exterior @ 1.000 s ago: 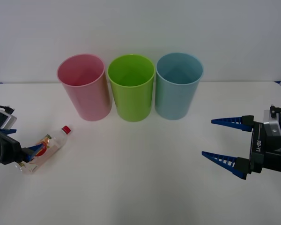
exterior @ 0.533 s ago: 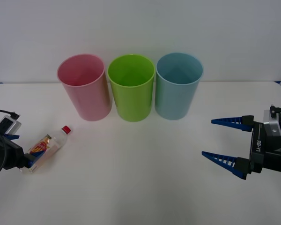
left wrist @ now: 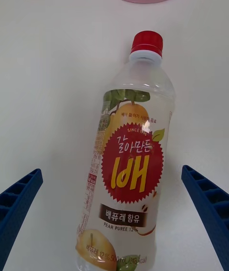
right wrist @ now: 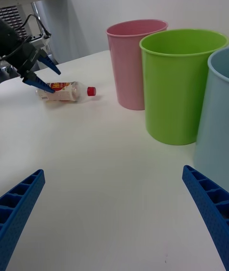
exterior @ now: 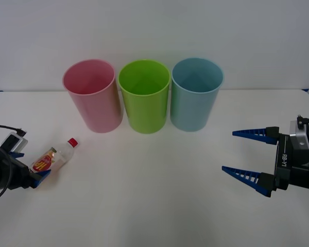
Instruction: Put cans in the blue bin and PET bottles in the pink bin and trash in the green bin.
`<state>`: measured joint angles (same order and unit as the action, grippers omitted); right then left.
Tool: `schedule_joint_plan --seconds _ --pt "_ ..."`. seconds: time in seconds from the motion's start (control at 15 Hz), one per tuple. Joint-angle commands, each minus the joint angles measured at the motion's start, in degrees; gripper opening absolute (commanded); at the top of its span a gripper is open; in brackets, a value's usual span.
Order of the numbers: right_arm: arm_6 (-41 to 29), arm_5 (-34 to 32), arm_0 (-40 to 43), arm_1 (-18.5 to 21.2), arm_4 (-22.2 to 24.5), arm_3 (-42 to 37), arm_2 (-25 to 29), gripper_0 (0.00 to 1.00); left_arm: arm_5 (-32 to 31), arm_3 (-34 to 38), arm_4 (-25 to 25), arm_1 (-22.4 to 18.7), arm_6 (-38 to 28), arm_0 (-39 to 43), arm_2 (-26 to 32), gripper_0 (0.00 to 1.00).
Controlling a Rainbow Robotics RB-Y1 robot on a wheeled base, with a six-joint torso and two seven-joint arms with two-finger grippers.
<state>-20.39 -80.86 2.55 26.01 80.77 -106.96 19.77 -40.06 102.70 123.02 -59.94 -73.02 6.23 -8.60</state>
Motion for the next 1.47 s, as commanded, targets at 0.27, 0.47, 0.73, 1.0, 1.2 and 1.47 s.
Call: schedule_joint_plan --seconds 0.27,0.47,0.73,1.0,1.2,1.47 --pt "0.0 0.0 0.0 0.0 0.0 0.0 0.0 1.0 0.42 -2.85 -0.07 0.0 -0.1 -2.28 -2.92 1.0" --pt "0.0 0.0 0.0 0.0 0.0 0.0 0.0 1.0 1.57 -5.14 -0.15 0.0 -0.19 -4.65 -5.99 1.0" --pt "0.0 0.0 0.0 0.0 0.0 0.0 0.0 1.0 2.44 -8.21 -0.24 0.18 -0.37 -7.9 -10.04 1.0" --pt "0.0 0.0 0.0 0.0 0.0 0.0 0.0 1.0 3.94 -10.41 -0.33 0.53 -0.37 -10.1 -12.41 0.0" --pt "0.0 0.0 0.0 0.0 0.0 0.0 0.0 1.0 3.94 -10.32 -0.24 0.53 -0.28 -10.19 -12.41 0.0" --pt "0.0 0.0 0.0 0.0 0.0 0.0 0.0 1.0 4.38 -10.41 -0.24 0.53 0.16 -10.1 -12.41 0.0"
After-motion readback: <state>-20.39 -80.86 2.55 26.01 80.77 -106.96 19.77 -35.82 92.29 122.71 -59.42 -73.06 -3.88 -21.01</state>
